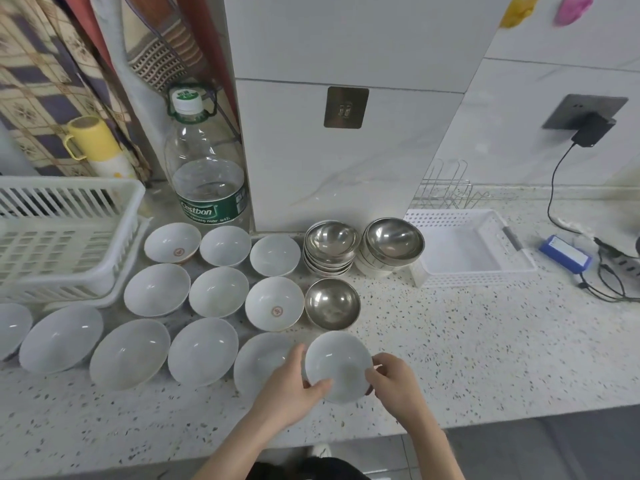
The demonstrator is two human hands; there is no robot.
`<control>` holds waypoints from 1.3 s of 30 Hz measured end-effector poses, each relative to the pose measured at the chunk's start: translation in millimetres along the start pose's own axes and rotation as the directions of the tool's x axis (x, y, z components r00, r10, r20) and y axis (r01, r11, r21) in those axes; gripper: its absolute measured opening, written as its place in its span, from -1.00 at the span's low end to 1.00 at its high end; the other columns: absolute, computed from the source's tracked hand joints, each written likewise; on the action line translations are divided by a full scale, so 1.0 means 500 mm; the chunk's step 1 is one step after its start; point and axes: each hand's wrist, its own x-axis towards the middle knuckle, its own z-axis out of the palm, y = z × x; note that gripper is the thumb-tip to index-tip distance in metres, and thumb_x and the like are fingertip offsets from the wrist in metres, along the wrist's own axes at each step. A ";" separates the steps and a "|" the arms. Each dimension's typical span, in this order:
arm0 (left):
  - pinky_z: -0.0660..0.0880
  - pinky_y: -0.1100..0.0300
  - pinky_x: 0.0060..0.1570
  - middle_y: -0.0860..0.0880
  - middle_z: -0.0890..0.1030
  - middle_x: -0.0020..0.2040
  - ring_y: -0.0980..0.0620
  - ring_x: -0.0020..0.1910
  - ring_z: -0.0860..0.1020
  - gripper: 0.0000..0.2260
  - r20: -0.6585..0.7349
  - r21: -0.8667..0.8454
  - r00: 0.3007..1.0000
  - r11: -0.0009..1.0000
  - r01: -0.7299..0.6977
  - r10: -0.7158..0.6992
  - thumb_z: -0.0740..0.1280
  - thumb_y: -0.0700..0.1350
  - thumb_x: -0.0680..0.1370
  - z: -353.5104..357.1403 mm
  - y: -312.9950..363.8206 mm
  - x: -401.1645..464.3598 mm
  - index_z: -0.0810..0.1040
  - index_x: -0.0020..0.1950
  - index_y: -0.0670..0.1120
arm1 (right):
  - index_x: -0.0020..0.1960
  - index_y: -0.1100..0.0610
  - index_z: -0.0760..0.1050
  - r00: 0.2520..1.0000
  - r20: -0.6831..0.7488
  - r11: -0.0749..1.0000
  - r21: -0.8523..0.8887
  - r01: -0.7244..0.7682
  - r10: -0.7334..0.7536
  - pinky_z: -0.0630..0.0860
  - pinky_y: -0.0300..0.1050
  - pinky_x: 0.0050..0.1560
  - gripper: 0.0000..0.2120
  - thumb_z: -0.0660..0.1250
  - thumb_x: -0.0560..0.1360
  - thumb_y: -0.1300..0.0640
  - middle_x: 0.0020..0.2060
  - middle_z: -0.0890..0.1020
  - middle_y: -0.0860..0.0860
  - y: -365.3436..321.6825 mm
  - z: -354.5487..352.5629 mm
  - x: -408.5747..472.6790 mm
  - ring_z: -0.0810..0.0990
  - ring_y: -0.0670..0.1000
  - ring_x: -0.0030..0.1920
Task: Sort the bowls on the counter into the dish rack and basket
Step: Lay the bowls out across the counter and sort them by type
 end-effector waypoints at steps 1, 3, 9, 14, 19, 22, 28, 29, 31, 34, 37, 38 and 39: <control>0.43 0.41 -0.26 0.18 0.57 -0.11 0.27 -0.15 0.55 -0.33 0.016 -0.015 1.000 1.000 -0.016 0.016 0.43 0.15 0.45 0.003 -0.002 -0.002 0.22 0.48 0.10 | -0.09 0.19 0.59 1.000 0.010 1.000 -0.024 0.011 -0.010 0.35 -0.17 -0.44 -0.86 0.26 0.46 0.28 -0.44 0.64 0.02 -0.001 -0.001 0.004 0.48 0.01 -0.43; 0.55 0.31 -0.07 0.19 0.60 0.00 0.22 -0.02 0.59 -0.27 0.030 -0.052 0.999 0.998 -0.029 0.031 0.50 0.10 0.37 0.015 -0.002 0.000 0.24 0.46 0.15 | -0.09 0.21 0.60 0.999 0.037 0.999 -0.042 0.020 -0.019 0.36 -0.15 -0.41 -0.86 0.25 0.45 0.28 -0.43 0.64 0.02 0.002 -0.006 0.015 0.50 0.02 -0.40; 0.59 0.17 0.02 0.16 0.57 0.05 0.15 0.01 0.58 -0.18 -0.008 0.044 1.000 0.999 0.001 0.000 0.53 0.00 0.34 0.038 0.015 0.002 0.16 0.47 0.19 | -0.03 0.24 0.57 0.993 0.119 0.996 -0.089 0.022 -0.011 0.29 -0.19 -0.48 -0.82 0.23 0.44 0.27 -0.36 0.68 0.06 0.023 -0.017 0.039 0.40 0.02 -0.45; 0.58 0.09 0.05 0.08 0.58 0.09 0.09 0.02 0.58 -0.15 -0.030 0.110 0.998 0.992 0.063 -0.060 0.52 0.01 0.36 0.048 0.018 0.004 0.09 0.51 0.16 | 0.00 0.13 0.58 0.985 0.174 0.992 -0.126 0.026 -0.004 0.27 -0.26 -0.54 -0.78 0.22 0.43 0.25 -0.36 0.68 0.00 0.030 -0.017 0.057 0.33 -0.11 -0.57; 0.57 0.11 0.06 0.01 0.59 0.12 0.05 0.04 0.59 -0.15 -0.056 0.200 0.995 0.976 0.089 -0.080 0.50 0.02 0.41 0.055 0.018 0.010 0.03 0.54 0.08 | 0.05 0.11 0.55 0.975 0.219 0.985 -0.163 0.058 -0.021 0.28 -0.27 -0.53 -0.78 0.22 0.46 0.25 -0.35 0.66 -0.01 0.030 -0.016 0.067 0.35 -0.14 -0.57; 0.57 0.13 0.04 0.01 0.60 0.11 0.06 0.03 0.59 -0.16 -0.068 0.215 0.994 0.971 0.103 -0.090 0.49 0.01 0.42 0.059 0.018 0.013 0.03 0.54 0.06 | 0.10 0.14 0.54 0.967 0.253 0.984 -0.165 0.074 -0.030 0.31 -0.22 -0.50 -0.76 0.21 0.47 0.25 -0.33 0.68 0.03 0.028 -0.022 0.073 0.36 -0.12 -0.56; 0.57 0.13 0.03 0.03 0.60 0.10 0.05 0.03 0.60 -0.13 -0.086 0.231 0.990 0.965 0.128 -0.110 0.49 0.04 0.41 0.063 0.018 0.017 0.00 0.55 0.10 | 0.13 0.12 0.53 0.954 0.297 0.979 -0.178 0.103 -0.047 0.32 -0.21 -0.46 -0.75 0.21 0.49 0.22 -0.29 0.70 0.05 0.023 -0.030 0.081 0.34 -0.11 -0.57; 0.57 0.14 0.02 0.03 0.61 0.10 0.06 0.02 0.60 -0.13 -0.093 0.237 0.990 0.963 0.129 -0.110 0.49 0.04 0.41 0.064 0.018 0.017 0.00 0.55 0.10 | 0.13 0.12 0.53 0.953 0.297 0.979 -0.175 0.109 -0.053 0.32 -0.21 -0.47 -0.76 0.22 0.49 0.21 -0.28 0.71 0.06 0.023 -0.030 0.082 0.33 -0.12 -0.58; 0.56 0.18 -0.03 0.05 0.61 0.10 0.06 0.01 0.60 -0.12 -0.108 0.265 0.989 0.955 0.129 -0.104 0.48 0.06 0.41 0.064 0.017 0.017 -0.01 0.55 0.09 | 0.12 0.10 0.53 0.954 0.296 0.982 -0.158 0.108 -0.057 0.32 -0.21 -0.48 -0.77 0.23 0.50 0.20 -0.29 0.71 0.07 0.024 -0.030 0.082 0.33 -0.12 -0.59; 0.55 0.21 -0.06 0.04 0.60 0.12 0.06 0.01 0.60 -0.05 -0.112 0.269 0.987 0.952 0.144 -0.117 0.47 0.07 0.42 0.065 0.016 0.019 -0.12 0.58 0.07 | 0.10 0.06 0.52 0.953 0.297 0.986 -0.133 0.101 -0.057 0.32 -0.25 -0.49 -0.80 0.24 0.50 0.18 -0.31 0.70 0.05 0.026 -0.030 0.081 0.37 -0.17 -0.61; 0.54 0.21 -0.02 0.01 0.59 0.18 0.06 0.05 0.59 0.04 -0.103 0.267 0.983 0.947 0.178 -0.155 0.46 0.06 0.43 0.067 0.016 0.023 -0.29 0.58 0.03 | 0.14 0.06 0.53 0.947 0.319 0.990 -0.112 0.087 -0.047 0.34 -0.23 -0.46 -0.79 0.25 0.53 0.13 -0.31 0.69 0.02 0.025 -0.032 0.081 0.39 -0.19 -0.61; 0.55 0.21 -0.03 0.00 0.59 0.17 0.06 0.03 0.59 0.04 -0.097 0.259 0.982 0.949 0.182 -0.162 0.46 0.05 0.43 0.067 0.016 0.025 -0.30 0.58 0.04 | 0.16 0.06 0.53 0.946 0.323 0.991 -0.108 0.073 -0.034 0.34 -0.22 -0.46 -0.77 0.24 0.54 0.11 -0.31 0.69 0.01 0.024 -0.033 0.081 0.36 -0.18 -0.61; 0.55 0.21 -0.06 -0.01 0.58 0.17 0.06 0.00 0.59 0.03 -0.093 0.242 0.981 0.952 0.186 -0.168 0.45 0.05 0.43 0.066 0.016 0.026 -0.29 0.58 0.04 | 0.21 0.07 0.53 0.948 0.317 0.993 -0.107 0.055 -0.019 0.34 -0.22 -0.48 -0.74 0.23 0.56 0.08 -0.30 0.70 0.01 0.024 -0.037 0.082 0.32 -0.16 -0.61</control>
